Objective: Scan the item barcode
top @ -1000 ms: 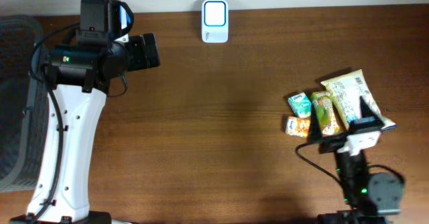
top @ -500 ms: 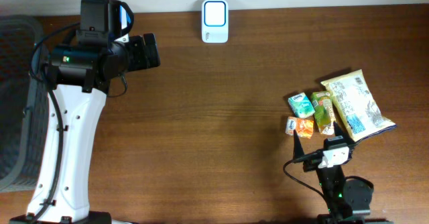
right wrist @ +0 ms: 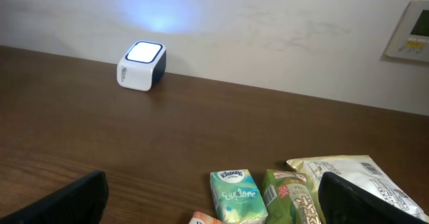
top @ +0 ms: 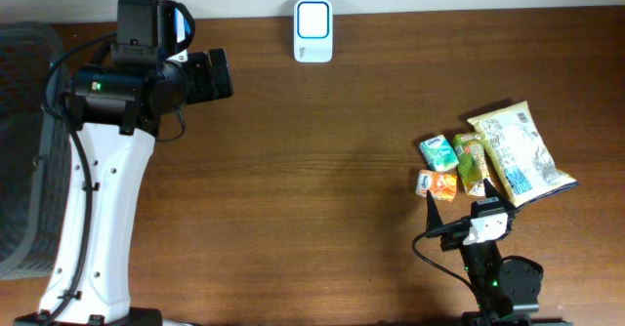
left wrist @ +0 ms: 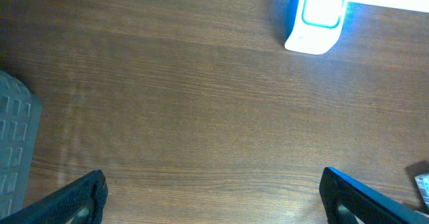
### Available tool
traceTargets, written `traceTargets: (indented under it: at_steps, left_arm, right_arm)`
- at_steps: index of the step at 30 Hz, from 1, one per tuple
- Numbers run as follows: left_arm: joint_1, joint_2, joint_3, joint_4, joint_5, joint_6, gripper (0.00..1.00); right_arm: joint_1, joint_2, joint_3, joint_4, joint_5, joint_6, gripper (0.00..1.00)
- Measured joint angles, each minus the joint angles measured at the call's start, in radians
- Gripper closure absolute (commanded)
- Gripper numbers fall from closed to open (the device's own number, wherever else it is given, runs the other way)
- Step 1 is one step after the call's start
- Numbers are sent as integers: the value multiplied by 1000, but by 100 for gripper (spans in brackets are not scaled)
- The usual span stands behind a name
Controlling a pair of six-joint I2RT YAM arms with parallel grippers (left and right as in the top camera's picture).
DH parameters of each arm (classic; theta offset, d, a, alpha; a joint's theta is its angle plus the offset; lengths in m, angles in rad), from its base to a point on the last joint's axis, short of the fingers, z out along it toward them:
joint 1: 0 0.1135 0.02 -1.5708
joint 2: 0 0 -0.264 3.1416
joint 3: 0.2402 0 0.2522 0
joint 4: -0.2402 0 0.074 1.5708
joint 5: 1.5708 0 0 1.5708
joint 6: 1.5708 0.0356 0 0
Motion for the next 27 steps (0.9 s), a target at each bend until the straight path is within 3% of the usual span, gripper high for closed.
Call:
traceTargets:
  at_steps: [23, 27]
  left_arm:
    - [0, 0, 0, 3, 0, 0, 1]
    - [0, -54, -74, 153, 0, 51, 1]
  right_arm:
    - [0, 0, 0, 0, 0, 2, 1]
    - [0, 0, 0, 0, 0, 3, 1]
